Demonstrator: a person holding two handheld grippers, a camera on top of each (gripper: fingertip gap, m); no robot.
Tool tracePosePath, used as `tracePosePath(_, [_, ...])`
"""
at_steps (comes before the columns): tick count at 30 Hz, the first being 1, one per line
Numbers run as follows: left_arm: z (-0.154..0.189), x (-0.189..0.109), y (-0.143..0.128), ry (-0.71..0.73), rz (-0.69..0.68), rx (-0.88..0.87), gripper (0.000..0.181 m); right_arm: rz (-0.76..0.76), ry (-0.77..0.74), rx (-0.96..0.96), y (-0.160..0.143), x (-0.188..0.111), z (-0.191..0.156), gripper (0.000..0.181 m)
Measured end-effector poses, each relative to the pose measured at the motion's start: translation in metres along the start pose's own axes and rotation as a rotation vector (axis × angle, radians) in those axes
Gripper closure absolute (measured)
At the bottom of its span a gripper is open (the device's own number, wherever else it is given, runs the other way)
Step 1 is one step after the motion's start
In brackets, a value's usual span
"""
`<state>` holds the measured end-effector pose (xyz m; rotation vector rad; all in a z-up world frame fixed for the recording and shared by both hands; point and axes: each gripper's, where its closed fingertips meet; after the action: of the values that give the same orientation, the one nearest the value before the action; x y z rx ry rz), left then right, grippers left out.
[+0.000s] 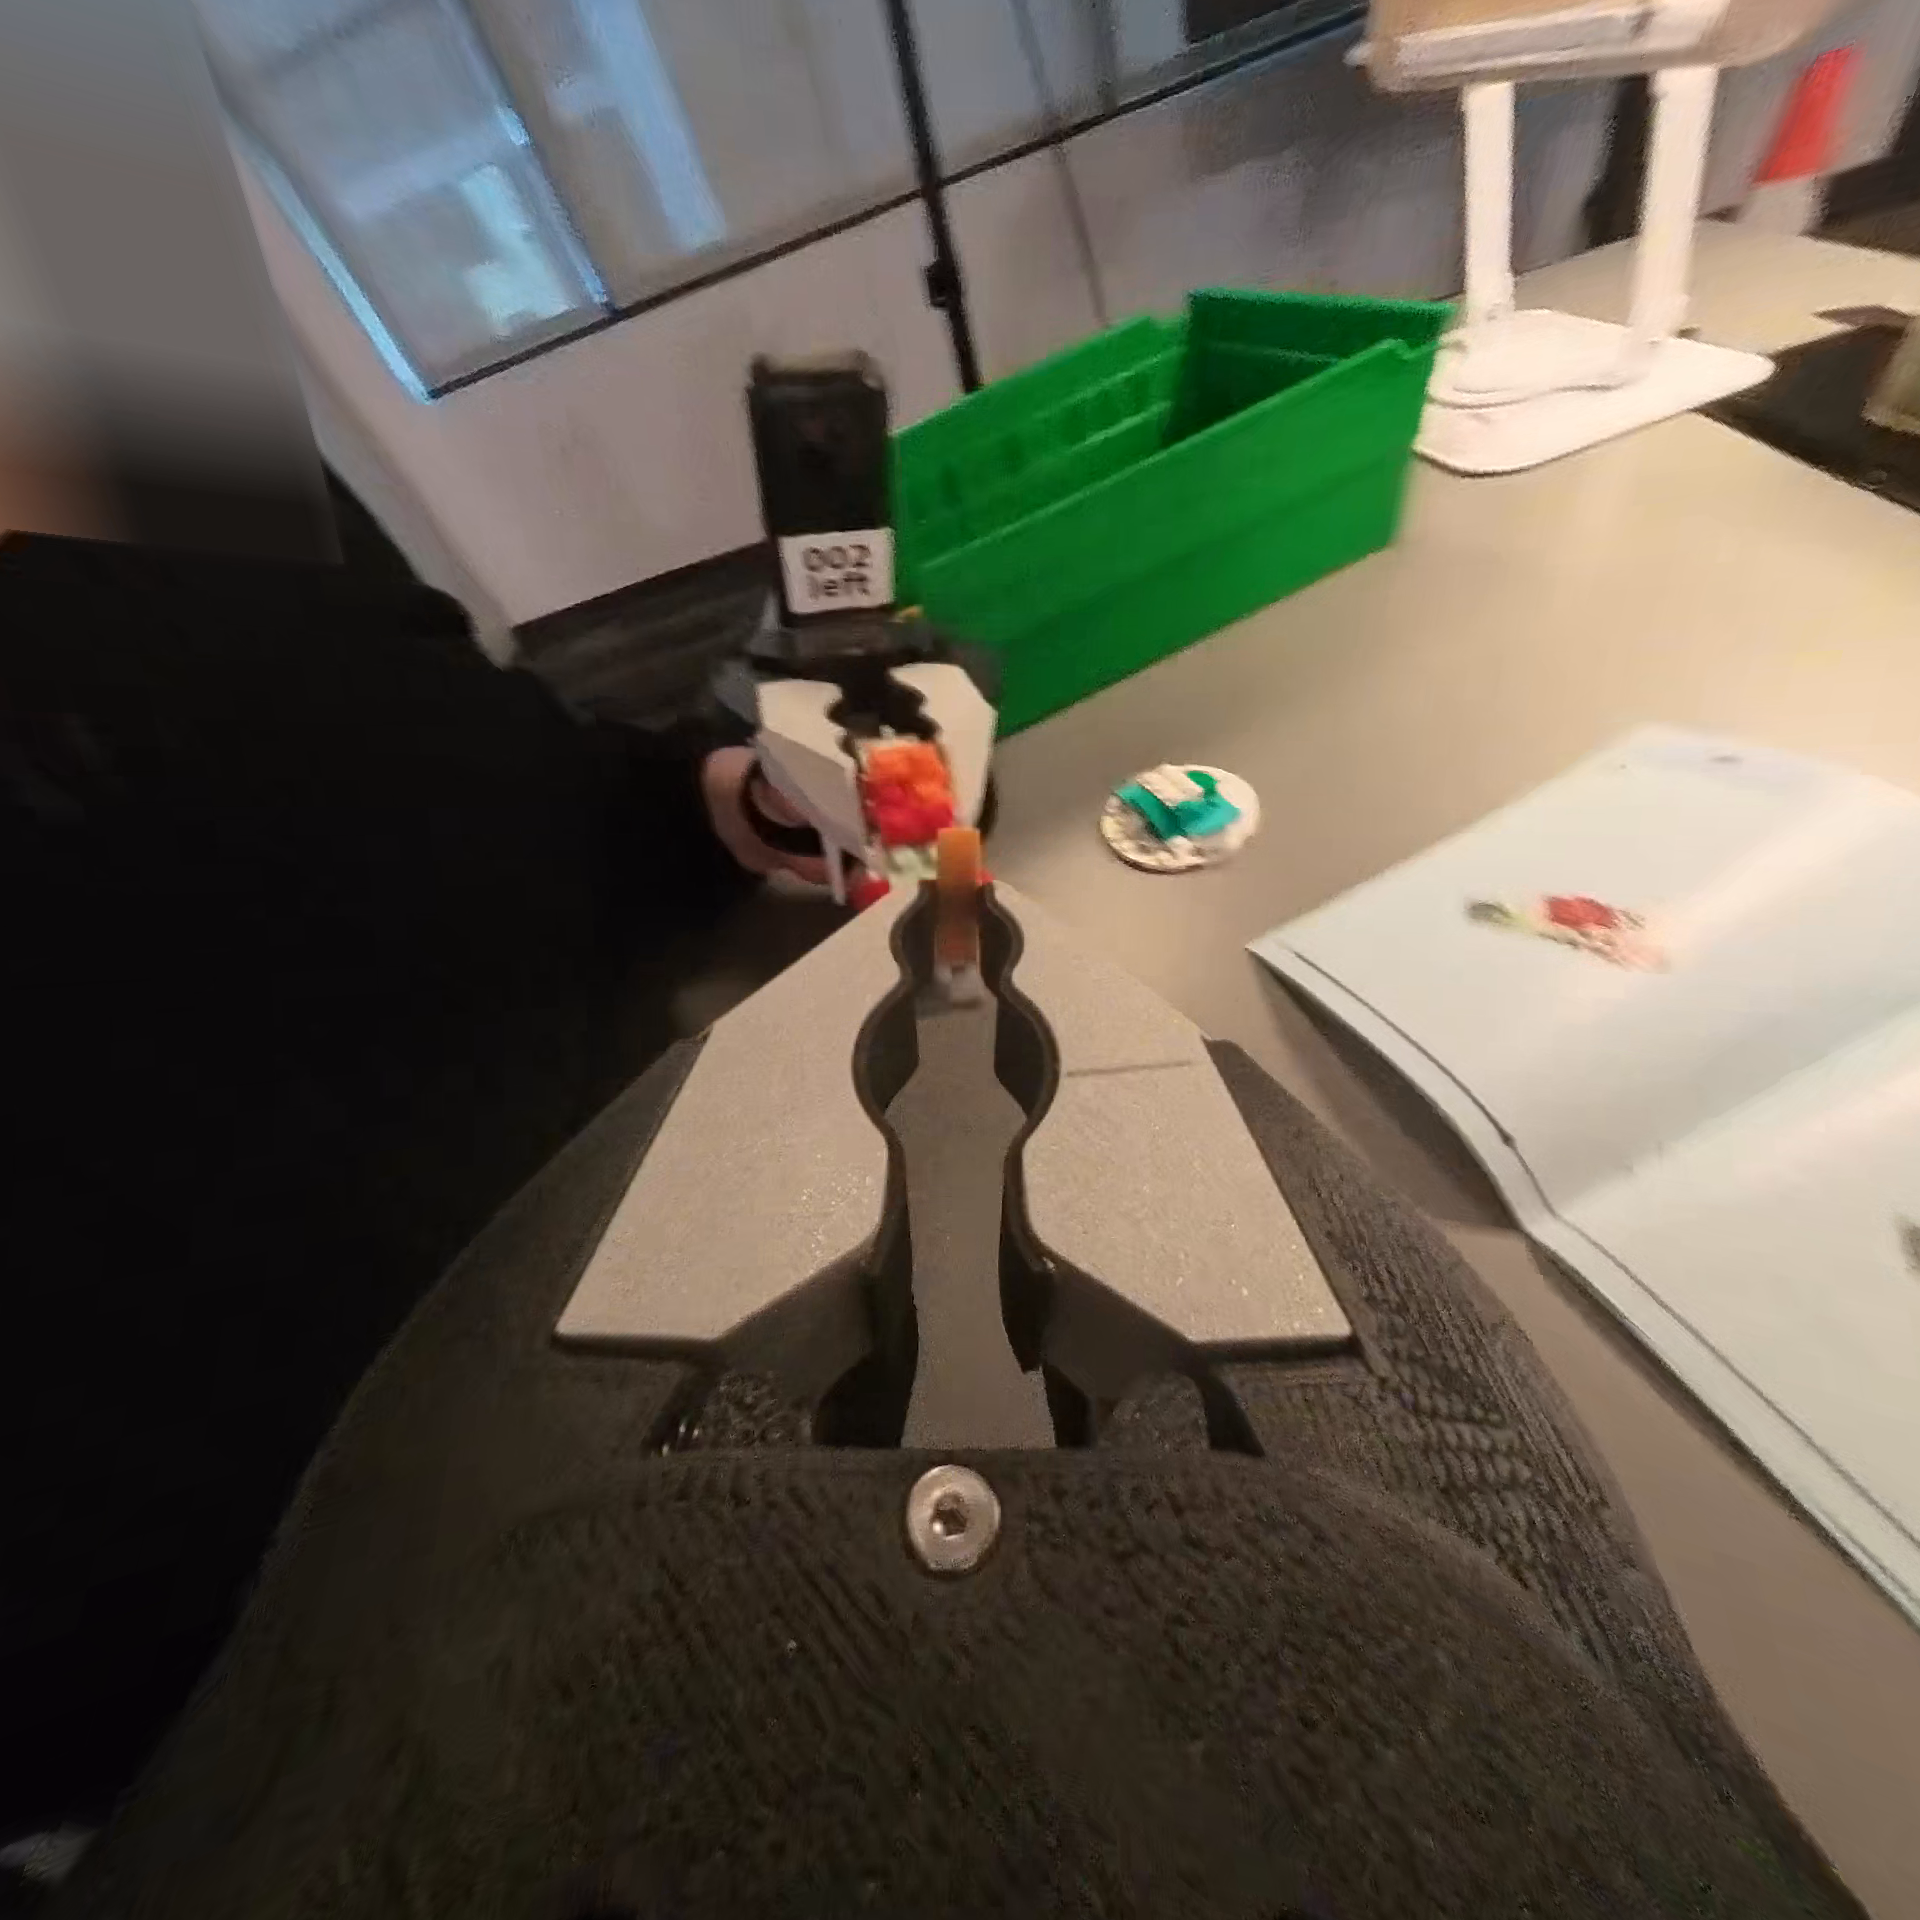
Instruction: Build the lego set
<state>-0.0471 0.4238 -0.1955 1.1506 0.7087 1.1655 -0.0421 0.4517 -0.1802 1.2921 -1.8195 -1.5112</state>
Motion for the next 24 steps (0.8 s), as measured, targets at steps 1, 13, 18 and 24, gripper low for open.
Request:
tracePosePath(1, [0.001,0.000,-0.001,-0.004,-0.002,0.007,0.166,-0.010,0.038,0.000,0.003,0.004,-0.005,0.175])
tracePosePath(13, [0.009,-0.001,0.002,-0.035,0.012,0.038,0.166,-0.183,0.092,-0.046,0.001,0.021,-0.012,0.175])
tracePosePath(18, [0.013,0.000,0.002,-0.048,0.011,0.055,0.166,-0.240,0.104,-0.073,-0.001,0.021,-0.016,0.175])
tracePosePath(24, [0.019,-0.001,0.003,-0.063,0.019,0.098,0.166,-0.291,0.128,-0.105,-0.001,0.021,-0.022,0.174])
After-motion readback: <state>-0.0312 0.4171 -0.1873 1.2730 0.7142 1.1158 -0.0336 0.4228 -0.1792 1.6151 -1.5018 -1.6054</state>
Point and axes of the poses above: each gripper's, where its closed fingertips meet, x out along the fingers, y out of its top, z = x × y across the jaws, and after that the axes turned 5 degrees about y, right-handed
